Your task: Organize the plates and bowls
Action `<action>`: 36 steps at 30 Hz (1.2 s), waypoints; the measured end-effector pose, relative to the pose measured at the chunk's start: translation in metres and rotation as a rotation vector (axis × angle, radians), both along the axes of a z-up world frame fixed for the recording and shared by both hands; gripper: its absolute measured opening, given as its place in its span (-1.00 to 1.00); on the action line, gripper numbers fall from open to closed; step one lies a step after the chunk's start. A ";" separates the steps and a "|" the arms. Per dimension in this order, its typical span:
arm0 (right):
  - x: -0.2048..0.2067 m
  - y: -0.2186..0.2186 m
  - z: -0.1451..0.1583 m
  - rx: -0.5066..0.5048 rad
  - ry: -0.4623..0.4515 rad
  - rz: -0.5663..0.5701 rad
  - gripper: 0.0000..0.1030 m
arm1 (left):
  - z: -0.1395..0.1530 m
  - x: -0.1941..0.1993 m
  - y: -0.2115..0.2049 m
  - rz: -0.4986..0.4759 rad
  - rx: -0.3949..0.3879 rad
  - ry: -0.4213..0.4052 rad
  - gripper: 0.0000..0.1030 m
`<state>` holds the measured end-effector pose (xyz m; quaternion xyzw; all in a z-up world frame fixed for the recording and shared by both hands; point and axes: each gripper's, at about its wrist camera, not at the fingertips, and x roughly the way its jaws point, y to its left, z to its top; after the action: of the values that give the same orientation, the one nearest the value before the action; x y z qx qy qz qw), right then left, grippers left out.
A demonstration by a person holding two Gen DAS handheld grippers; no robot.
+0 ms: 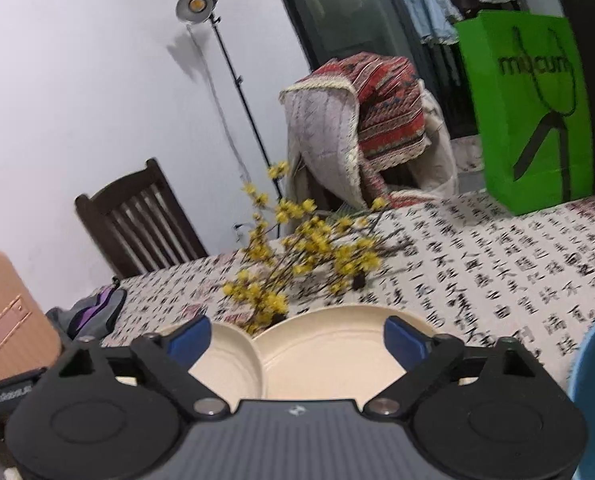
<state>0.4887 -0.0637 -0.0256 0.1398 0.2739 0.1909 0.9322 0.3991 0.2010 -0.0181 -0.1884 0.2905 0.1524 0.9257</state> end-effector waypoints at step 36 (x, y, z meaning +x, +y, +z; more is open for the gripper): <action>0.006 0.021 -0.026 -0.007 0.106 0.094 -0.77 | -0.010 0.006 0.002 0.022 -0.041 0.080 -0.56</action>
<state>0.4943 -0.0423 -0.0514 0.1337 0.3300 0.2257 0.9068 0.4048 0.2031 -0.0283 -0.2044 0.3283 0.1640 0.9075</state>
